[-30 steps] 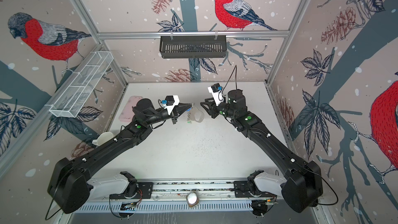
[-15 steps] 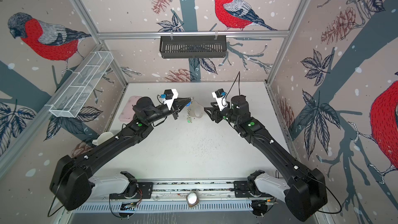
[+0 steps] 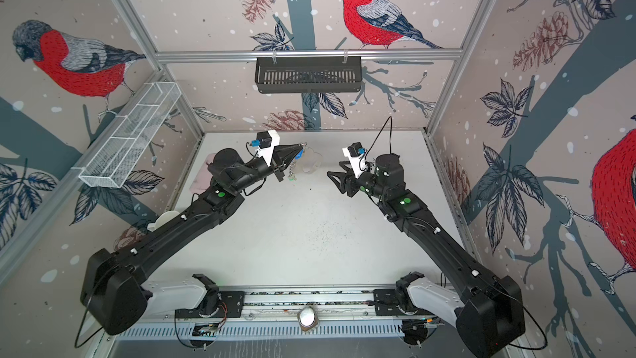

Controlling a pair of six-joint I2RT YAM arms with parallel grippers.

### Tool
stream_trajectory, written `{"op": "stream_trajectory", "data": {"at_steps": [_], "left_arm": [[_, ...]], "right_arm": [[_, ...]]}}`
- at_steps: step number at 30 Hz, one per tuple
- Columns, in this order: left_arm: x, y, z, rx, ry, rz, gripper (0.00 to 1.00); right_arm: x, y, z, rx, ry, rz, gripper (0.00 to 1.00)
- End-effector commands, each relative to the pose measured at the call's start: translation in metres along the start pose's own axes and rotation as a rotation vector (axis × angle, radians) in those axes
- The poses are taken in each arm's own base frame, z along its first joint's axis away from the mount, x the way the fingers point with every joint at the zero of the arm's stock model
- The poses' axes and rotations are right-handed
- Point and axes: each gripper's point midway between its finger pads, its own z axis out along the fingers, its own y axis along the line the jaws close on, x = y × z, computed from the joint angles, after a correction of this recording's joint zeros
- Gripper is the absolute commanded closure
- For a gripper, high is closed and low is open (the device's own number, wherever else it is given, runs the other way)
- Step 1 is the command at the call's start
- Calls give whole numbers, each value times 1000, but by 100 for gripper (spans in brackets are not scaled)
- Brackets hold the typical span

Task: Attach keys to a key ring
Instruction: Insert the key into the keyring.

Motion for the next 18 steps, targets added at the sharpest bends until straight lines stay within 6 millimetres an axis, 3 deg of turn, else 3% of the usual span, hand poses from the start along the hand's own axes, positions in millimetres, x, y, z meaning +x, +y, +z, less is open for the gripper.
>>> {"op": "stream_trajectory", "data": {"at_steps": [1,18], "left_arm": [[-19,5,2,-21,-35,-3,100],[-42,-9,-6,35,-94,-15,100]], "right_arm": [[-19,10,-5,-54,-68,-64,37],[-42,29,-3,-195,-138,-125,32]]}}
